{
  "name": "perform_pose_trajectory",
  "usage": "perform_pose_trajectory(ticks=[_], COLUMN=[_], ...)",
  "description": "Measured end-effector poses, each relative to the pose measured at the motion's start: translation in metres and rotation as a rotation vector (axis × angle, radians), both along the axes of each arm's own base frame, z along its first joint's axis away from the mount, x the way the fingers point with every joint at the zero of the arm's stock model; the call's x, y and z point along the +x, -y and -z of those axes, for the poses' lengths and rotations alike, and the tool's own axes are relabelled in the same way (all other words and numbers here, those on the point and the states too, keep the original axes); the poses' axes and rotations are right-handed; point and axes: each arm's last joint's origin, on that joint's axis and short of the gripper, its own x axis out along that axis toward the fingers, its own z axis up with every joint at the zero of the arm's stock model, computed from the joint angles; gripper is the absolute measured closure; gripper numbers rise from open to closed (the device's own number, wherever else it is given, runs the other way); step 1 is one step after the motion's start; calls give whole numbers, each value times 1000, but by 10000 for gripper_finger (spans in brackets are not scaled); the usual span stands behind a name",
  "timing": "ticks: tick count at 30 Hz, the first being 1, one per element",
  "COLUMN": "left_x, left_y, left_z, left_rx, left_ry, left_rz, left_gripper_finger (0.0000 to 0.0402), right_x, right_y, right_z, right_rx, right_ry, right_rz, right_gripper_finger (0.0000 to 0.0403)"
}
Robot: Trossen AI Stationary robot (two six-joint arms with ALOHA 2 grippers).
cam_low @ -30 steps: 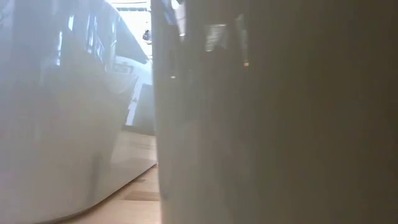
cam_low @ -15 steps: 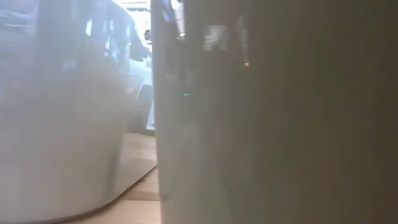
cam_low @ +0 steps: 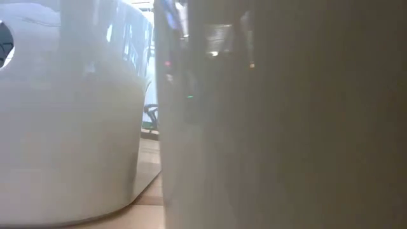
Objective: Sort pens & pencils
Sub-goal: Put the yellow pencil into the left gray bin
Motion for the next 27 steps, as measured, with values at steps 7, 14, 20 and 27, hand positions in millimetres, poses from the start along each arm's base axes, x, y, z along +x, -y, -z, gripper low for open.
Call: perform_pose_trajectory(ticks=[7,14,20,27], left_x=[0,-2,-2,-3], left_y=[0,3,3,4], left_z=[2,3,4,4], left_rx=[-27,-57,-67,-81], left_ry=[16,-4,-8,-7], left_rz=[-8,-27,-34,-78], left_gripper_finger=[149,149,149,149], right_x=[0,0,0,0], right_y=[0,0,0,0], right_z=[0,0,0,0], right_rx=[-1,-1,0,0], right_ry=[2,3,3,3], right_rz=[1,1,1,1], right_gripper_finger=[246,246,246,246])
